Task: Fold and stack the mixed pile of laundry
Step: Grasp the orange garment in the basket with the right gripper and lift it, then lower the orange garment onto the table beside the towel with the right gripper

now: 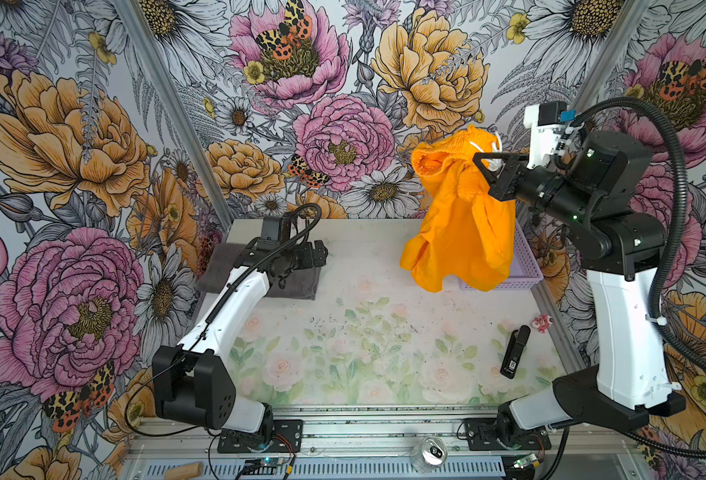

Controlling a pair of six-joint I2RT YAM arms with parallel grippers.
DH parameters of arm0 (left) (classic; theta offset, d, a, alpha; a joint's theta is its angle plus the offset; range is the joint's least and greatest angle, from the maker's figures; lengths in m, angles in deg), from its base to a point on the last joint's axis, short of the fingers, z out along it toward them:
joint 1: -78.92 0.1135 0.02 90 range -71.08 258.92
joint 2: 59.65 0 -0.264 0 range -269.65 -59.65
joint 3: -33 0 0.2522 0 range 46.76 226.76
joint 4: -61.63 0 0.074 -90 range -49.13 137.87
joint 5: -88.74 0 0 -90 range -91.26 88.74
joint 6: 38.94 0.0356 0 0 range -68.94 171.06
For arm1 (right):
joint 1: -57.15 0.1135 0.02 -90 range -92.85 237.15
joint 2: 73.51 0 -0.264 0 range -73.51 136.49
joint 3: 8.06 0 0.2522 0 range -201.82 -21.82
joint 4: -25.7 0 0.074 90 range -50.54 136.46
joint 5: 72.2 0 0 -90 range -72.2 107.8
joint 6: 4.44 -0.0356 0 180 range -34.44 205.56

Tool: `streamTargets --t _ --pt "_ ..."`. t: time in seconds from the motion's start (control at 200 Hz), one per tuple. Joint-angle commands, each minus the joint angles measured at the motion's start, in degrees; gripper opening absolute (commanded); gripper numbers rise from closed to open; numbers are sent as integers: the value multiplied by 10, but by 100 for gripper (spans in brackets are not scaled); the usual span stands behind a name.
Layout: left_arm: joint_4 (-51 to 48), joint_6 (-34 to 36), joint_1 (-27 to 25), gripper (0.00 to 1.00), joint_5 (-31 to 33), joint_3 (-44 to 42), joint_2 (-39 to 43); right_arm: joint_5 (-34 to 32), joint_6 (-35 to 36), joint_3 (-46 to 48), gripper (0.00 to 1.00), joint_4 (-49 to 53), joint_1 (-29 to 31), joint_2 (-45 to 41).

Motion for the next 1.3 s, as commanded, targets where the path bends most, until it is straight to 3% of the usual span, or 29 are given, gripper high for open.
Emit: streamTargets --t 0.0,0.095,0.255,0.55,0.746,0.901,1.076,1.201,1.296 --pt "21 -11 8 99 3 -15 28 69 -26 -7 0 -9 25 -4" --pt "21 -14 21 99 5 -26 46 73 -32 26 0 -14 48 -8" --pt "21 -15 50 99 -9 -39 61 44 -26 96 0 -18 38 -15" --pt "21 -14 65 99 -17 -55 63 42 -44 95 0 -32 33 9" --pt "20 -11 72 99 -20 -63 63 33 -49 132 0 -37 64 5" --pt "20 -14 87 99 -20 -71 76 20 -75 267 0 -95 145 1" --pt "16 -30 133 99 -23 -98 115 21 -177 483 0 -258 257 10" --pt "-2 -29 154 99 -25 -113 133 35 -187 509 37 -276 325 48" --pt "-15 -35 154 99 -31 -127 141 44 -178 513 49 -272 321 38"
